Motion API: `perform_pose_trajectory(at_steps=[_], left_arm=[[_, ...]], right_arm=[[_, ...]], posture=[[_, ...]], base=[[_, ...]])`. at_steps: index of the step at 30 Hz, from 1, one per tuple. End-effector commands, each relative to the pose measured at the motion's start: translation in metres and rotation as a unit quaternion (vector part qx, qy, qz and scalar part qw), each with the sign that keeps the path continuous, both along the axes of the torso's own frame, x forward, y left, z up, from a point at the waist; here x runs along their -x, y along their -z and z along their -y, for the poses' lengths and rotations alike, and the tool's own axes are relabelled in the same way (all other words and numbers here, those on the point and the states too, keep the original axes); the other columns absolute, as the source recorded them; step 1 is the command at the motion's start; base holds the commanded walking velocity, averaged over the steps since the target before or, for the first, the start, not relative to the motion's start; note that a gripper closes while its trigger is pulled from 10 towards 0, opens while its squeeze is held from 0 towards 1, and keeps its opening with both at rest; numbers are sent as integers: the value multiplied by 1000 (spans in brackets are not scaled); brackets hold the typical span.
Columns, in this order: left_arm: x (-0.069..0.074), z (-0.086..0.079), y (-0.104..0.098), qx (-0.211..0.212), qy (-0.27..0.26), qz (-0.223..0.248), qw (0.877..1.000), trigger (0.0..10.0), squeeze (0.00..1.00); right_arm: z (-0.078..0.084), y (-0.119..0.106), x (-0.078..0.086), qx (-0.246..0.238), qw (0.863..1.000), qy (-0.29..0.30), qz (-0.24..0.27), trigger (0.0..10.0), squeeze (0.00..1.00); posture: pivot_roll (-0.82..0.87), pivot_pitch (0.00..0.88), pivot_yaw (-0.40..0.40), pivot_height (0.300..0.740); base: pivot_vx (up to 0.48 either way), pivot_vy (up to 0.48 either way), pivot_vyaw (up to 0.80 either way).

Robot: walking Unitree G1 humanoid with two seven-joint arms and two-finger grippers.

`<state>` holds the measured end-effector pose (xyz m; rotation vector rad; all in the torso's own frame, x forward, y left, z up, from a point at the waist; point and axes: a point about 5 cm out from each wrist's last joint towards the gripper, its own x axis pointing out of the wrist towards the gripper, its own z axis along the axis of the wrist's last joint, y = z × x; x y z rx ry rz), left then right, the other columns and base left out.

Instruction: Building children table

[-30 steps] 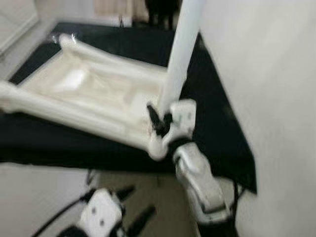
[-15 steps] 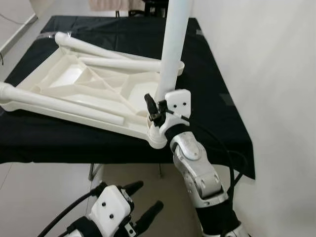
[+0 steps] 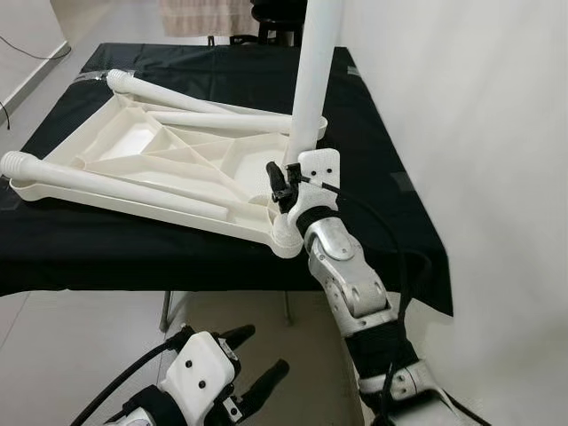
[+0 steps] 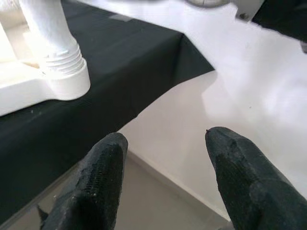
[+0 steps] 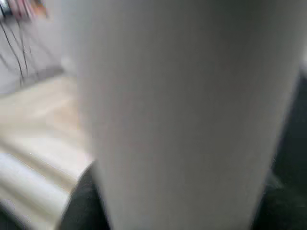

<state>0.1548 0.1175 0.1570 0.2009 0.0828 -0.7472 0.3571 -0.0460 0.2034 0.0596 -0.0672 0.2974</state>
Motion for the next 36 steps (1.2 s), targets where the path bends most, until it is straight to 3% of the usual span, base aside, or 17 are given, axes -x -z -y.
perform_pose_trajectory(at_steps=[1,3,7,8,9,10,13,15,17,18,20,22,23,24,25,36], left_arm=[[0,1,7,-1,-1,-11,1000,10000,0],[0,1,7,0,-1,-10,1000,10000,0],[-2,1,7,1,-3,-7,1000,10000,0],[-3,2,7,1,-4,-5,1000,10000,0],[-3,2,7,1,-4,-5,1000,10000,0],[-3,2,8,1,-4,-4,1000,10000,0],[-4,2,8,2,-6,1,1000,10000,0],[-5,2,8,2,-7,2,1000,10000,0],[-6,3,8,2,-8,4,1000,10000,0],[-6,3,8,2,-8,4,1000,10000,0],[-6,4,8,3,-9,6,1000,10000,0],[-7,4,8,3,-10,8,1000,10000,0],[-7,4,8,3,-10,8,1000,10000,0],[-8,4,8,4,-11,9,1000,10000,0],[-8,5,8,4,-11,10,1000,10000,0],[-7,6,7,6,-14,14,1000,10000,0]], right_arm=[[5,25,-3,-19,998,-11,-57,10000,1000],[5,20,-5,-28,998,-21,-48,10000,1000],[1,-5,-8,-70,993,-98,1,10000,1000],[0,-12,-9,-71,989,-129,17,10000,639],[0,-12,-9,-71,989,-129,17,10000,639],[-1,-16,-9,-69,986,-148,26,10000,0],[0,-27,-12,-37,969,-238,50,10000,0],[1,-28,-13,-34,966,-251,52,10000,0],[2,-30,-15,-2,950,-306,62,10000,0],[2,-30,-15,-2,950,-306,62,10000,0],[5,-32,-16,6,932,-357,57,10000,0],[7,-34,-19,7,923,-380,49,10000,0],[7,-35,-20,8,917,-396,45,4941,0],[7,-35,-21,8,912,-408,43,4941,0],[7,-35,-22,11,910,-413,39,0,0],[6,-30,-27,29,898,-438,19,0,0]], posture=[[129,149,-65,740],[129,149,-65,740],[128,146,-68,740],[126,145,-69,740],[126,145,-69,740],[126,145,-69,740],[128,142,-76,740],[128,142,-76,740],[129,140,-82,740],[129,140,-82,740],[129,139,-85,740],[129,139,-87,740],[130,138,-90,740],[130,138,-90,740],[134,138,-94,740],[136,145,-98,740]], base=[[0,0,0],[0,0,0],[0,0,0],[0,0,0],[0,0,0],[0,0,0],[0,0,0],[0,0,0],[0,0,0],[0,0,0],[0,0,0],[0,0,0],[0,0,0],[0,0,0],[0,0,0],[0,0,0]])
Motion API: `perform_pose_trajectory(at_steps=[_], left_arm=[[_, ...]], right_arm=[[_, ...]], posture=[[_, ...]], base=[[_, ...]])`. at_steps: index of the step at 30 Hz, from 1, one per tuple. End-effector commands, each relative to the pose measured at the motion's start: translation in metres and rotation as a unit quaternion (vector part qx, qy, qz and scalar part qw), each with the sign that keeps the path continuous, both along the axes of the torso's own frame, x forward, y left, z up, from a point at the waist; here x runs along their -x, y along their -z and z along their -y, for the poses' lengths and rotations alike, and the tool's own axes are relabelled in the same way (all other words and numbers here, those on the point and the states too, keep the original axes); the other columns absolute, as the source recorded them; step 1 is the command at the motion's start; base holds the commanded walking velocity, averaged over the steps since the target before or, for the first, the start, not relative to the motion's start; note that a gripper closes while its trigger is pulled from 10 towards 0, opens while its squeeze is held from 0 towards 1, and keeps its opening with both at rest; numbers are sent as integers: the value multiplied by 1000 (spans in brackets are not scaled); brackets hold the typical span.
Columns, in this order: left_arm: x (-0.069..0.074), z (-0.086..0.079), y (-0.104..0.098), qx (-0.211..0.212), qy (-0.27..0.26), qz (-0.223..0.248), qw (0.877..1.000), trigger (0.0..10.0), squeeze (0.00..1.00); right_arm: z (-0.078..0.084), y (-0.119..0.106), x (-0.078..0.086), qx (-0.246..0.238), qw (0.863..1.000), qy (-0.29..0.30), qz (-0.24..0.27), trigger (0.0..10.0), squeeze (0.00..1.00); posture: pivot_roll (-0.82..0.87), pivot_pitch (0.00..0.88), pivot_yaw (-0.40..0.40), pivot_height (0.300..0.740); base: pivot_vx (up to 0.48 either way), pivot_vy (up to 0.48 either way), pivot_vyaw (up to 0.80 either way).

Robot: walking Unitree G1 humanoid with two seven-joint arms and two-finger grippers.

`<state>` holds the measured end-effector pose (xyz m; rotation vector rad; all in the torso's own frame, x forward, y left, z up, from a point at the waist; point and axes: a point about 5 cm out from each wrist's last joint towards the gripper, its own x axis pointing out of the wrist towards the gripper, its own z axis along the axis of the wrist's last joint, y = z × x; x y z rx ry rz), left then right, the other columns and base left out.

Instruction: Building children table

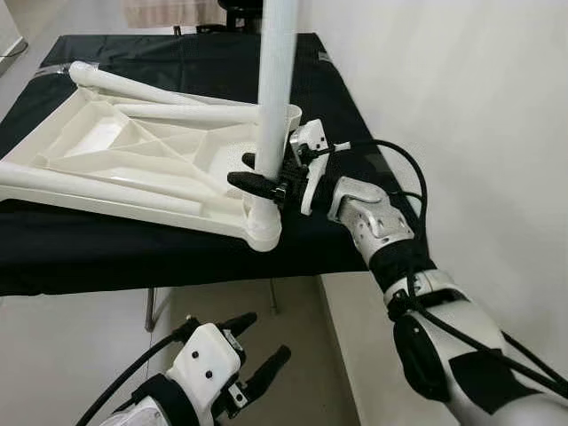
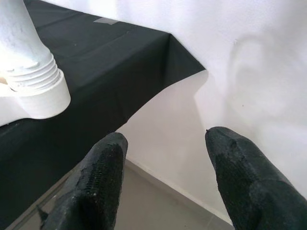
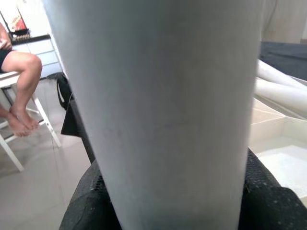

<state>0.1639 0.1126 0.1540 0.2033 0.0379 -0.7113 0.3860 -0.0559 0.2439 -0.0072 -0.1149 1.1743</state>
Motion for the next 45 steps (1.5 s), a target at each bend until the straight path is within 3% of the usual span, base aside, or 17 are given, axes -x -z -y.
perform_pose_trajectory(at_steps=[1,5,7,10,14,19,20,21,22,25,27,32,34,35,42,44,45], left_arm=[[2,2,4,0,1,-8,1000,10000,0],[4,2,4,0,1,-8,1000,10000,0],[7,2,4,2,0,-10,1000,10000,0],[8,1,2,8,-5,-12,1000,10000,0],[7,3,1,9,-5,-11,1000,10000,0],[7,2,3,6,-4,-10,1000,10000,0],[6,3,3,5,-6,-9,1000,10000,0],[6,3,3,5,-6,-9,1000,10000,0],[5,3,3,4,-8,-7,1000,10000,0],[4,4,4,4,-13,-5,1000,10000,0],[4,4,3,3,-17,-2,1000,10000,0],[3,4,4,2,-17,0,1000,10000,0],[3,4,4,2,-17,0,1000,10000,0],[3,5,4,3,-17,0,1000,10000,0],[5,7,3,6,-17,1,1000,10000,0],[5,7,3,6,-17,1,1000,10000,0],[6,7,2,6,-17,1,1000,10000,0]], right_arm=[[-4,14,1,12,999,-10,-28,0,0],[-1,25,-2,44,998,43,-26,0,0],[19,56,-14,97,927,362,-28,0,0],[9,95,13,53,890,442,-101,0,0],[-13,112,28,23,885,443,-139,0,0],[-44,83,8,13,902,417,-112,0,0],[-49,78,6,16,906,407,-113,3333,0],[-49,78,6,16,906,407,-113,3333,0],[-52,75,6,23,906,409,-111,10000,0],[-58,70,9,28,908,405,-108,10000,0],[-60,62,9,1,922,371,-109,10000,1000],[-64,34,9,-69,974,197,-85,10000,969],[-64,34,9,-69,974,197,-85,10000,969],[-62,31,9,-63,982,161,-71,10000,0],[-43,28,12,9,1000,-3,-22,10000,0],[-41,28,11,16,1000,-13,-24,9216,0],[-38,29,9,25,999,-13,-32,3255,0]], posture=[[136,146,-98,740],[115,153,-109,740],[108,155,-128,740],[119,160,-122,740],[129,166,-100,740],[142,153,-118,740],[148,149,-121,740],[148,149,-121,740],[153,148,-124,740],[165,144,-129,740],[167,141,-128,740],[161,134,-130,740],[161,134,-130,740],[161,134,-130,740],[160,138,-129,740],[168,141,-129,740],[170,142,-128,740]], base=[[0,0,0],[0,0,0],[0,0,0],[0,0,0],[0,0,0],[0,0,0],[0,0,0],[0,0,0],[0,0,0],[0,0,0],[0,0,0],[0,0,0],[0,0,0],[0,0,0],[0,0,0],[0,0,0],[0,0,0]])
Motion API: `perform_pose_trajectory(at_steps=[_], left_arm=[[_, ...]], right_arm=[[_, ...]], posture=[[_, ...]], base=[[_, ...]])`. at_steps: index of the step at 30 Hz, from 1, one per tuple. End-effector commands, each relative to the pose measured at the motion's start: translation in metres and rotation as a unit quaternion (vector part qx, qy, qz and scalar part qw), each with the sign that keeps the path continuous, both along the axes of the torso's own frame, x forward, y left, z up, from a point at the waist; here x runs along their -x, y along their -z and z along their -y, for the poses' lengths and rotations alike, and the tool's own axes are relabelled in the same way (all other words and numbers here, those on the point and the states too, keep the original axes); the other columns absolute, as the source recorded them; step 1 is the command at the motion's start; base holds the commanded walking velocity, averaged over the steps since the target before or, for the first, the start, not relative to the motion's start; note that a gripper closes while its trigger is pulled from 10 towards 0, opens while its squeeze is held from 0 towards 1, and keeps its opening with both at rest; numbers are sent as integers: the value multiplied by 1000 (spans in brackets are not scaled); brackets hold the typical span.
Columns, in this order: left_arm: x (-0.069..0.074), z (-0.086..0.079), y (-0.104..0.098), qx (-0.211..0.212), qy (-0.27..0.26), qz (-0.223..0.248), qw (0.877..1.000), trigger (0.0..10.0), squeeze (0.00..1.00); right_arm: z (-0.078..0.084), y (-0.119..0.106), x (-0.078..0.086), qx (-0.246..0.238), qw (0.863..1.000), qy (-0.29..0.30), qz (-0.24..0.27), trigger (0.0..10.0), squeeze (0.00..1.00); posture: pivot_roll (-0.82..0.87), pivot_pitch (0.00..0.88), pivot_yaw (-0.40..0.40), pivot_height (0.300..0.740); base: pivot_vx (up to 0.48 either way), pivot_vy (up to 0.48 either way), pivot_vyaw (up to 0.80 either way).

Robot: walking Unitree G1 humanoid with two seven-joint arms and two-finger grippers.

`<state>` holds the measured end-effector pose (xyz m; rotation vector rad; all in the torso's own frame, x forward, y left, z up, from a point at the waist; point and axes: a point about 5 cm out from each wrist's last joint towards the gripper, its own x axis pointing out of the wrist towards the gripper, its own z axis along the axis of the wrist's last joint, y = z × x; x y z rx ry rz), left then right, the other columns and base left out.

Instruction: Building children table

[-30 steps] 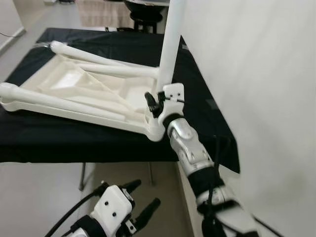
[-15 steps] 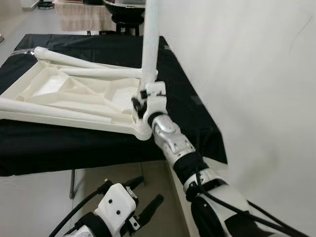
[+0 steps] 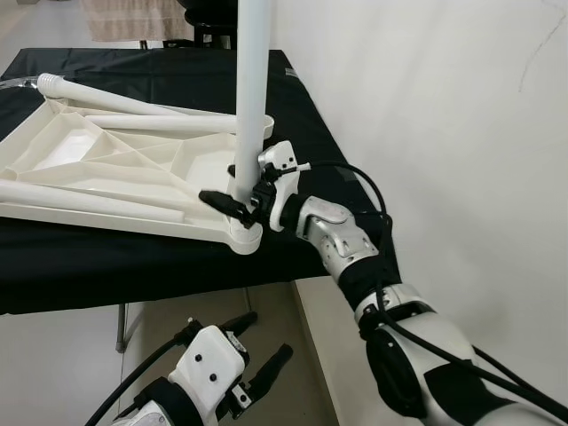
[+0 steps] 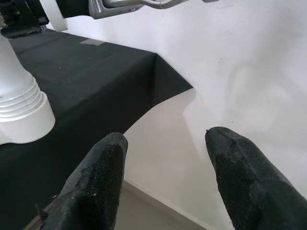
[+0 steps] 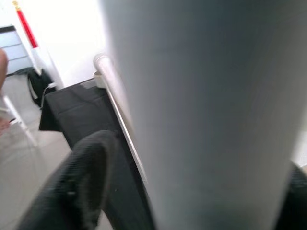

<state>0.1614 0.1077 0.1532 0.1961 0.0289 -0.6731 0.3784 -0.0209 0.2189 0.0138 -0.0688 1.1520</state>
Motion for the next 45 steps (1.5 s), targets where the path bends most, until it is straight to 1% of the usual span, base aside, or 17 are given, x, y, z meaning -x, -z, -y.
perform_pose_trajectory(at_steps=[1,2,11,17,18,19,21,22,24,25,32,33,36,37,43,44,45], left_arm=[[3,2,2,2,2,-4,1000,10000,0],[4,2,1,2,2,-4,1000,10000,0],[6,1,0,1,0,-5,1000,10000,0],[8,1,0,1,-1,-6,1000,10000,0],[9,0,0,1,-3,-7,1000,10000,0],[10,0,1,1,-3,-7,1000,10000,0],[10,0,1,1,-3,-7,1000,10000,0],[8,-2,2,3,-7,-9,1000,10000,0],[8,-2,2,3,-7,-9,1000,10000,0],[3,-1,2,1,-6,-7,1000,10000,0],[-2,-4,4,-2,-14,-2,1000,10000,0],[-3,-4,5,-3,-19,0,1000,10000,0],[-6,-5,6,-4,-23,3,1000,10000,0],[-7,-5,7,-4,-24,4,1000,10000,0],[-11,-5,8,-4,-26,7,1000,10000,0],[-12,-5,8,-4,-26,8,1000,10000,0],[-12,-5,8,-5,-26,9,1000,10000,0]], right_arm=[[-3,4,1,21,999,-24,-8,3255,0],[0,3,-2,23,1000,-14,-16,0,0],[5,-4,-7,10,1000,-4,-23,0,0],[21,3,-9,10,999,19,-26,0,0],[35,29,-19,47,967,246,-44,0,0],[45,41,-21,66,923,376,-48,0,0],[45,41,-21,66,923,376,-48,0,0],[6,75,14,26,909,404,-102,0,0],[6,75,14,26,909,404,-102,0,0],[-28,79,34,-6,925,362,-116,0,0],[-57,61,25,-1,942,322,-93,0,0],[-62,55,24,2,942,324,-92,10000,0],[-70,46,23,0,943,319,-97,10000,0],[-72,41,23,-11,945,313,-98,10000,1000],[-74,20,20,-63,969,224,-89,10000,1000],[-69,20,19,-71,974,199,-85,10000,337],[-65,19,18,-76,976,185,-82,10000,0]], posture=[[170,142,-128,740],[174,148,-128,740],[182,162,-128,740],[166,170,-138,740],[161,168,-153,740],[161,168,-153,740],[161,168,-153,740],[159,160,-131,740],[159,160,-131,740],[179,148,-133,740],[184,123,-140,740],[194,113,-145,740],[199,104,-147,740],[199,100,-147,740],[196,93,-145,740],[191,89,-144,740],[191,89,-144,740]], base=[[0,0,0],[0,0,0],[0,0,0],[0,0,0],[0,0,0],[0,0,0],[0,0,0],[0,0,0],[0,0,0],[0,0,0],[0,0,0],[0,0,0],[0,0,0],[0,0,0],[0,0,0],[0,0,0],[0,0,0]])
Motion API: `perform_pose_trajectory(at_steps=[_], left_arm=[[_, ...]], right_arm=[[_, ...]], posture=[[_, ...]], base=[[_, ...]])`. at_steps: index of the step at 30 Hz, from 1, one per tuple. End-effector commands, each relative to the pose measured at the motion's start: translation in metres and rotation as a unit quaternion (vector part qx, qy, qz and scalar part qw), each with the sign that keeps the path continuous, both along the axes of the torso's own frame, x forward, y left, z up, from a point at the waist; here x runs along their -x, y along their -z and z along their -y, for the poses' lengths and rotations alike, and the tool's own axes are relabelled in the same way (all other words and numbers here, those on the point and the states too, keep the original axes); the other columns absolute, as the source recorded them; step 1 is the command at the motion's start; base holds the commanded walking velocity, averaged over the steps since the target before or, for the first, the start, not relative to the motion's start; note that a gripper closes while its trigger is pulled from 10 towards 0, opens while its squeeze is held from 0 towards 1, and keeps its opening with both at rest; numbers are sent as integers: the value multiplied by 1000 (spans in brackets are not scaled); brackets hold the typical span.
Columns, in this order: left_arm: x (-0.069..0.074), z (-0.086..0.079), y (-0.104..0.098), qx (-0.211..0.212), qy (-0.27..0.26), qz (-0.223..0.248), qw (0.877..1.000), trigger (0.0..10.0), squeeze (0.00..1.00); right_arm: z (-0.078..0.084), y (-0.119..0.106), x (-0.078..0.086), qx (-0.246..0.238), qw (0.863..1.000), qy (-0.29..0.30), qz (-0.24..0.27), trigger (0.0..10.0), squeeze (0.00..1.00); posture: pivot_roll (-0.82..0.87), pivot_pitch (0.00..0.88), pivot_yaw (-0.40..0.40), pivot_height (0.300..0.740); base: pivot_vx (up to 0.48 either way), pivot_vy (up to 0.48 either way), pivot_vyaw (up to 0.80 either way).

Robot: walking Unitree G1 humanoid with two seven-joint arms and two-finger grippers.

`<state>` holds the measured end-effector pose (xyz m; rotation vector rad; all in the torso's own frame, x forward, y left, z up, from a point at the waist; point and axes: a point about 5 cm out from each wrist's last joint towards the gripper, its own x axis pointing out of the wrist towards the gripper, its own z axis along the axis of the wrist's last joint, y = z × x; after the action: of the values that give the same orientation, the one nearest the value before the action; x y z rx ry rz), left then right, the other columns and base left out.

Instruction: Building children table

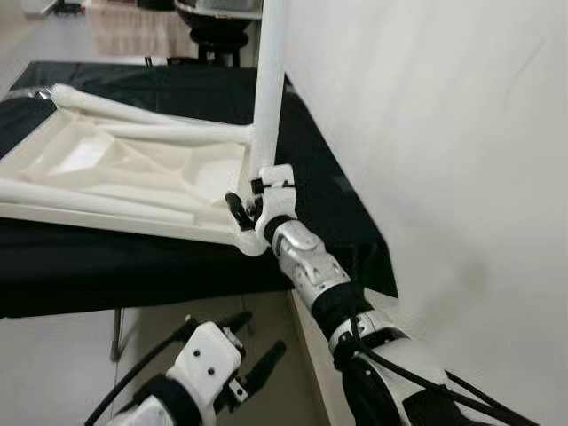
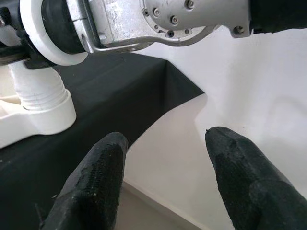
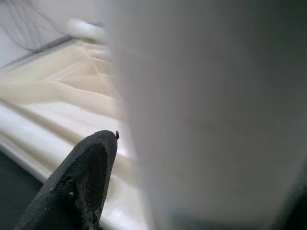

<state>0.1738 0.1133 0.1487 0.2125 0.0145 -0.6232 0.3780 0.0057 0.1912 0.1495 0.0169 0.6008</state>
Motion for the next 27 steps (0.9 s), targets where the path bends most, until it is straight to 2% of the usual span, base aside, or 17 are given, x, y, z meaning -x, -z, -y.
perform_pose_trajectory(at_steps=[1,3,4,8,9,11,12,16,17,19,22,25,26,27], left_arm=[[0,0,4,1,-5,-2,1000,10000,0],[0,0,4,1,-5,-2,1000,10000,0],[-1,0,4,2,-7,-1,1000,10000,0],[-12,-8,5,-2,-37,10,999,10000,0],[-12,-8,5,-2,-37,10,999,10000,0],[-19,-15,6,-9,-64,15,998,10000,0],[-19,-15,6,-9,-64,15,998,10000,0],[-35,-29,10,-24,-116,27,993,10000,0],[-35,-29,10,-24,-116,27,993,10000,0],[-39,-33,10,-25,-128,30,991,10000,0],[-43,-36,11,-25,-139,32,989,10000,0],[-49,-45,13,-22,-175,32,984,10000,0],[-50,-50,14,-22,-192,29,981,10000,0],[-50,-50,14,-22,-192,29,981,10000,0]], right_arm=[[-31,-6,16,-50,995,-91,9,10000,0],[-31,-6,16,-50,995,-91,9,10000,0],[-24,-4,14,-57,994,-96,9,10000,0],[18,17,15,-58,994,-96,14,10000,0],[18,17,15,-58,994,-96,14,10000,0],[40,27,17,-51,995,-83,14,10000,0],[40,27,17,-51,995,-83,14,10000,0],[85,44,16,-18,1000,-16,9,10000,0],[85,44,16,-18,1000,-16,9,10000,0],[98,44,15,-8,1000,11,14,10000,0],[107,44,15,-3,999,29,17,10000,0],[123,48,29,-4,999,37,20,10000,0],[126,52,39,-4,999,33,19,10000,0],[126,52,39,-4,999,33,19,10000,0]], posture=[[184,84,-141,740],[184,84,-141,740],[181,81,-139,740],[164,64,-128,740],[164,64,-128,740],[154,50,-120,740],[154,50,-120,740],[135,11,-101,740],[135,11,-101,740],[132,0,-99,740],[132,0,-101,740],[131,0,-99,740],[129,0,-98,740],[129,0,-98,740]], base=[[0,0,0],[0,0,0],[0,0,0],[0,0,0],[0,0,0],[0,0,0],[0,0,0],[0,0,0],[0,0,0],[0,0,0],[0,0,0],[0,0,0],[0,0,0],[0,0,0]])
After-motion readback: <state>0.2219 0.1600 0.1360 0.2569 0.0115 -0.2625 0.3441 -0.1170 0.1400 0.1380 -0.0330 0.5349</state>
